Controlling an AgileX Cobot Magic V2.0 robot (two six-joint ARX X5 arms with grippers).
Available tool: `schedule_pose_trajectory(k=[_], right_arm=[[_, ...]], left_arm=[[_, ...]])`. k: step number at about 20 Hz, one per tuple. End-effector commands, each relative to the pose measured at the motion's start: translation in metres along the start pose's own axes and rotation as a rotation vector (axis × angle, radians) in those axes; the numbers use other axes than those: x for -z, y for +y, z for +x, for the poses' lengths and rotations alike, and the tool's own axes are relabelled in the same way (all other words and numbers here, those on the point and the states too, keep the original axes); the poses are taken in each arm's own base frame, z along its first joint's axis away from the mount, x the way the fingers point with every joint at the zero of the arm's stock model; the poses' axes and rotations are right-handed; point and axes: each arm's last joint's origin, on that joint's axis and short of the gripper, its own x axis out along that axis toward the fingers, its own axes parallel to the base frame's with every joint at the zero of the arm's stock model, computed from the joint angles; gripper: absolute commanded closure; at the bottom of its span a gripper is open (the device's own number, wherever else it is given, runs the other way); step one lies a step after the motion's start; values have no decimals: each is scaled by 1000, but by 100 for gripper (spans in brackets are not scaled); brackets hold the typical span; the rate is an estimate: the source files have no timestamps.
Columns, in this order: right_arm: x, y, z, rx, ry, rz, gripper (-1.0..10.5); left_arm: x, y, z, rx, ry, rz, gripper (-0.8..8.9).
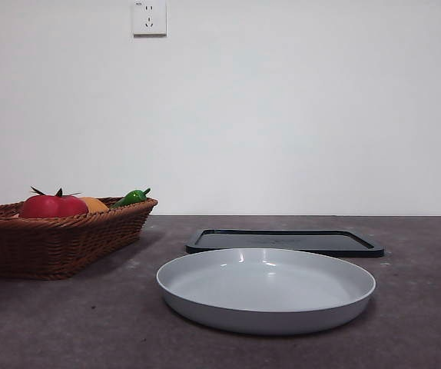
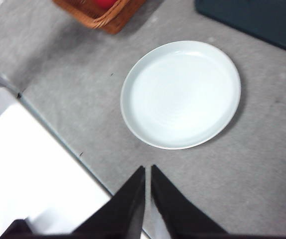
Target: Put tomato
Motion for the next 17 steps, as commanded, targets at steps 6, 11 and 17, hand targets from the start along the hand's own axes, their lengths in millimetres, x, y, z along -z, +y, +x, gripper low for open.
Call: schedule_pose_trajectory(k=[6,11,17], right_arm=[[-5,5,-2,-16,-17,-58,674],[-5,5,-1,-16,-20,-57,496],[-5,5,-1,-16,-21,-57,496]], left_arm=[[-5,-2,-3,7,-21,30,533],[-6,-2,-3,3,-37,34,289],[-31,10,12,-127,-119,72,282]])
